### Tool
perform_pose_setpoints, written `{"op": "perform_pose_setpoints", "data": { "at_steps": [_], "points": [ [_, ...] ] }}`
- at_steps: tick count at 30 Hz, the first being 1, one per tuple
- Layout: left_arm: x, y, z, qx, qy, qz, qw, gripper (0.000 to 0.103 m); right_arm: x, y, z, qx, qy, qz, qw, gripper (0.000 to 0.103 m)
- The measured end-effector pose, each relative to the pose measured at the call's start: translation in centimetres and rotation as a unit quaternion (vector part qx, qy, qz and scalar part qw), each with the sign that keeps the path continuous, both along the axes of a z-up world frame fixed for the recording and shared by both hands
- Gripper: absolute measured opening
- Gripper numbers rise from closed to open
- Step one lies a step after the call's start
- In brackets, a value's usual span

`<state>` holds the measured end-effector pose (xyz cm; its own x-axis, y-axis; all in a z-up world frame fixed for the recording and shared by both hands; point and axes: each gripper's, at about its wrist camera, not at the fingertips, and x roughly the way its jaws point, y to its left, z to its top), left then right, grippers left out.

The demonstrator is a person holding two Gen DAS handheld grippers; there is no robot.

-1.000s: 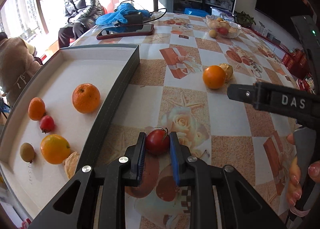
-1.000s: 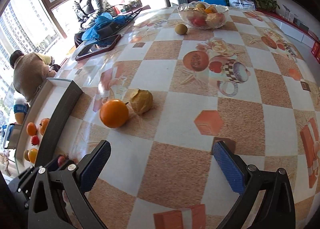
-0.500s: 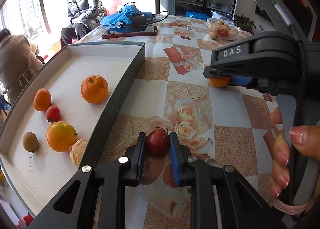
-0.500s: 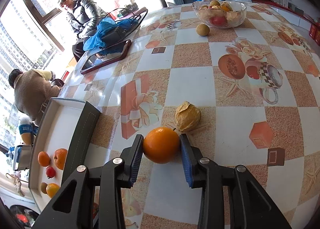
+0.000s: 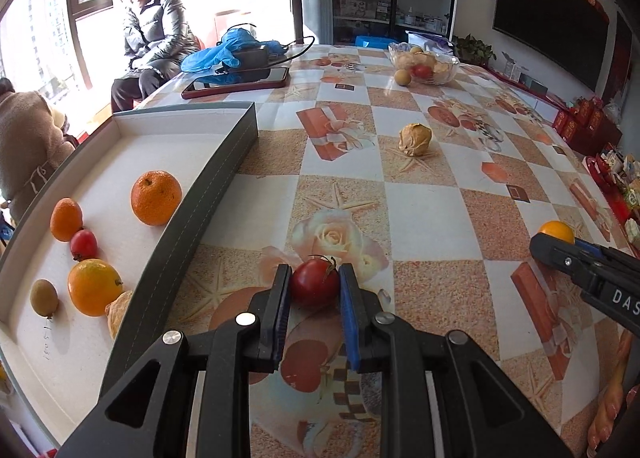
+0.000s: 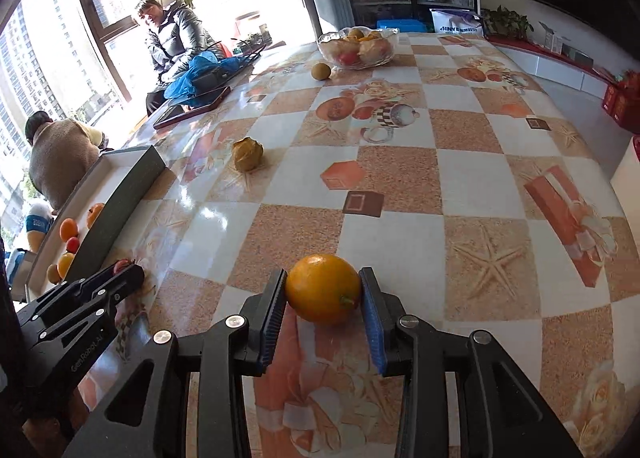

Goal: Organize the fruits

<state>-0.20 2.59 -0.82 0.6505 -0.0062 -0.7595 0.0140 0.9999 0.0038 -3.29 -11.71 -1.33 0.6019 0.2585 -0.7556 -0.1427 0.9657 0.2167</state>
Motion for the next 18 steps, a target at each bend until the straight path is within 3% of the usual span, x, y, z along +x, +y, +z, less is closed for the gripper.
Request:
{"op": "perform_pose_setpoints", "data": {
  "at_steps": [6,18],
  "points": [
    [-0.1,0.5,0.0,-0.017,-0.005,-0.003,0.9998,0.025,-0.2,0.4,0.1,-0.025,-0.004,-0.009,1.000,0.038],
    [-0.2,0.2,0.0,-0.012,-0.008,-0.009,0.9999,0.025,-0.4,2.2,-0.3,-0.096,-0.015,-0.018,0.995,0.038]
  ]
}}
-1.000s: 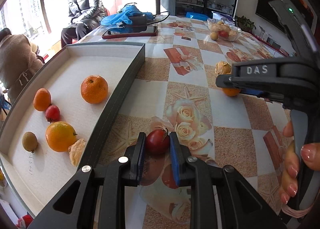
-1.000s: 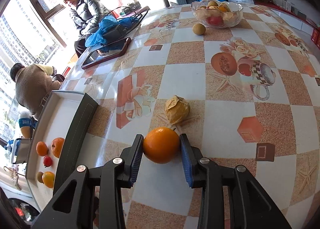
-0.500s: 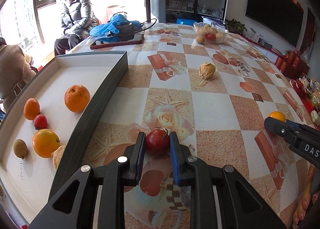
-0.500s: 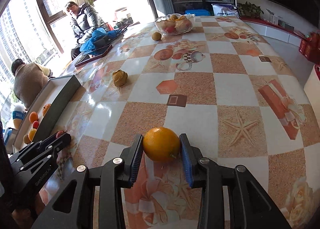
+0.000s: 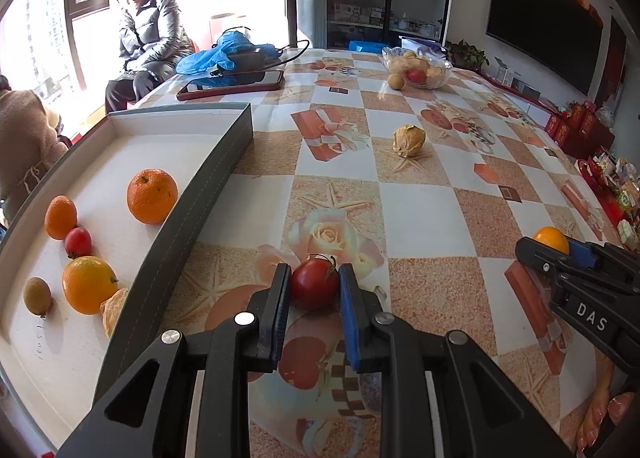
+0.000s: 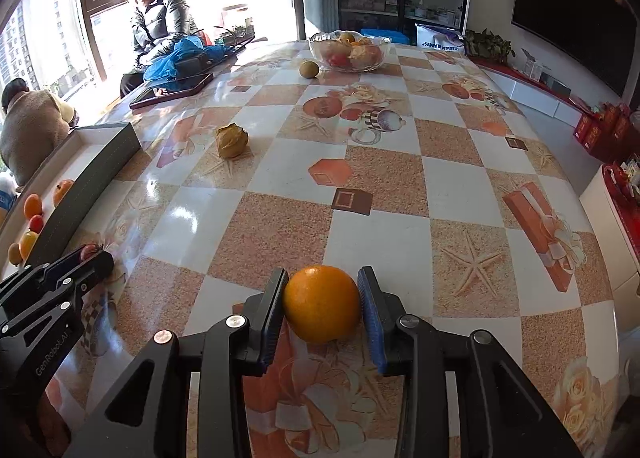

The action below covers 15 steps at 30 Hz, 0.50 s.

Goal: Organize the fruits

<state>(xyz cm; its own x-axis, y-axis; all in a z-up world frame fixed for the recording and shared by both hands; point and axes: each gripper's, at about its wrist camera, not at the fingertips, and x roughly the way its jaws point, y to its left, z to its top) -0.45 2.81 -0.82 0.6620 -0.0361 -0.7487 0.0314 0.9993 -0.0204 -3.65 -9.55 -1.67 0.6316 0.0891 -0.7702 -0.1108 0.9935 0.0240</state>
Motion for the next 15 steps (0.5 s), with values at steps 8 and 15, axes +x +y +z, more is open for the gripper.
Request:
{"op": "perform_pose_setpoints", "data": {
  "at_steps": [8,15],
  "points": [
    [-0.01,-0.01,-0.01,0.000,0.000,0.000,1.0000,0.025,-0.04,0.04,-0.02,-0.002,0.000,0.000,1.000,0.038],
    [-0.02,0.00,-0.02,0.001,0.000,0.000,1.0000,0.025,-0.04,0.06,-0.02,-0.003,-0.001,0.000,1.000,0.038]
  ]
}}
